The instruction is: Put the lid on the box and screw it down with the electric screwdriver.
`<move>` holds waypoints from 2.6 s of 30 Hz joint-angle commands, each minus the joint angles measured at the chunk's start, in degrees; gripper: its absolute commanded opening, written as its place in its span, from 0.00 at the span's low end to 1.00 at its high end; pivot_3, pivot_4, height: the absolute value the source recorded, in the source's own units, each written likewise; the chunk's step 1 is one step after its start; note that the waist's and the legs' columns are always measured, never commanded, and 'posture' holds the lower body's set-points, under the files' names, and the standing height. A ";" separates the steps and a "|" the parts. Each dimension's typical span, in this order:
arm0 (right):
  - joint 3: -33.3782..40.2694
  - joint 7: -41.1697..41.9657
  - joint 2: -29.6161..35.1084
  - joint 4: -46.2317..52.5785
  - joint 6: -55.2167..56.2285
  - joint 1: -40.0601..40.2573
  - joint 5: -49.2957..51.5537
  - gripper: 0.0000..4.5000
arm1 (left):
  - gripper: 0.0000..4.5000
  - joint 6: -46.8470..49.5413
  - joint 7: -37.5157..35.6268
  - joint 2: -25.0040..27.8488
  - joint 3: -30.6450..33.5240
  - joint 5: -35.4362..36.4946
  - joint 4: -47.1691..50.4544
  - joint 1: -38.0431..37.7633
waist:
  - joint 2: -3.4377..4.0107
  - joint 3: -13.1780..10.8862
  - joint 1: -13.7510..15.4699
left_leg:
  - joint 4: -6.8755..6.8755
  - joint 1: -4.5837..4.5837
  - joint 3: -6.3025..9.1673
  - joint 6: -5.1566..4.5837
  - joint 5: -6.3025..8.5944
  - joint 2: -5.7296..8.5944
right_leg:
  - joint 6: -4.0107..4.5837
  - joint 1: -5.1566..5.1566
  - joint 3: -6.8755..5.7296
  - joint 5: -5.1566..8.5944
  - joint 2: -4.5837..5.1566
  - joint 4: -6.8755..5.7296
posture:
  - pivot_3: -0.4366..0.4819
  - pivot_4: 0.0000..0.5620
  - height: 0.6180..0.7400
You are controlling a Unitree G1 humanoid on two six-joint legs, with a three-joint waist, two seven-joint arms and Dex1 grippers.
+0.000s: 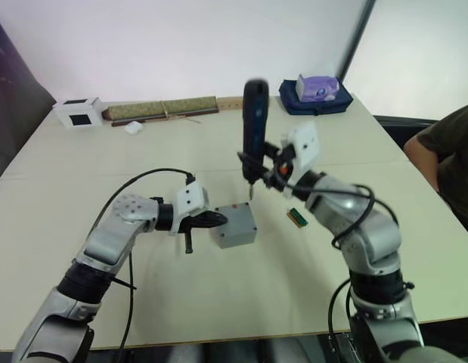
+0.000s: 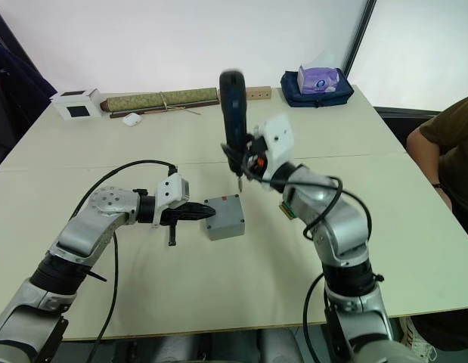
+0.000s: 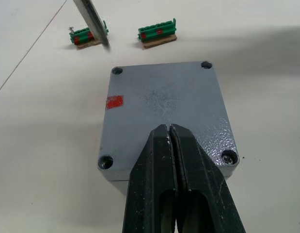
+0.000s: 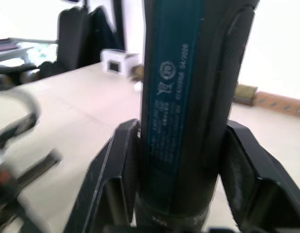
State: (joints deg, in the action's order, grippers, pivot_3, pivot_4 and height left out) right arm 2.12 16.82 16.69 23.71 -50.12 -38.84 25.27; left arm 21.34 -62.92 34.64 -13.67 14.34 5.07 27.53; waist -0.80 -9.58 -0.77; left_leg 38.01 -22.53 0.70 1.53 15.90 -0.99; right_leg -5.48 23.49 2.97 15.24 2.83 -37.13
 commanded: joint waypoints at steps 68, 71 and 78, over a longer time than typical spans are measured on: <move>-24.50 25.69 20.09 -2.17 -8.21 1.46 -3.98 0.01 | 0.00 3.52 3.42 4.10 3.14 2.97 4.08 -4.10 | 0.14 -0.90 -1.19 | 0.14 -0.91 -0.15 -0.17 0.09 -0.02 | -0.18 0.96 -0.01 -0.09 -0.10 -0.14 | 0.48 0.27 1.00; -25.00 26.40 19.65 -0.49 -10.30 2.16 -3.11 0.01 | 0.00 2.10 3.50 2.21 2.23 1.57 0.79 -1.64 | 0.14 -0.90 -1.07 | 0.14 -0.91 -0.15 -0.17 0.09 -0.02 | -0.18 0.96 -0.01 -0.09 -0.09 -0.15 | 0.48 0.27 1.00; -23.89 27.28 19.88 2.54 -13.54 2.78 -1.74 0.01 | 0.00 -1.44 3.36 -1.16 1.58 -1.65 -5.82 2.35 | 0.14 -0.90 -0.37 | 0.17 -0.91 -0.14 -0.17 0.09 -0.02 | -0.18 0.96 -0.02 -0.09 -0.13 -0.19 | 0.48 0.27 1.00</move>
State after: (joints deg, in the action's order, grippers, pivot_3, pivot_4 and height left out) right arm -22.30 43.53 37.19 22.70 -64.10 -35.62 22.18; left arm 22.61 -58.64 34.67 -11.15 12.89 -0.64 28.44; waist -0.66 -10.48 -1.14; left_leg 38.17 -23.44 0.56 1.36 15.99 -1.00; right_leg -5.65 24.45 2.95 15.15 2.70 -37.32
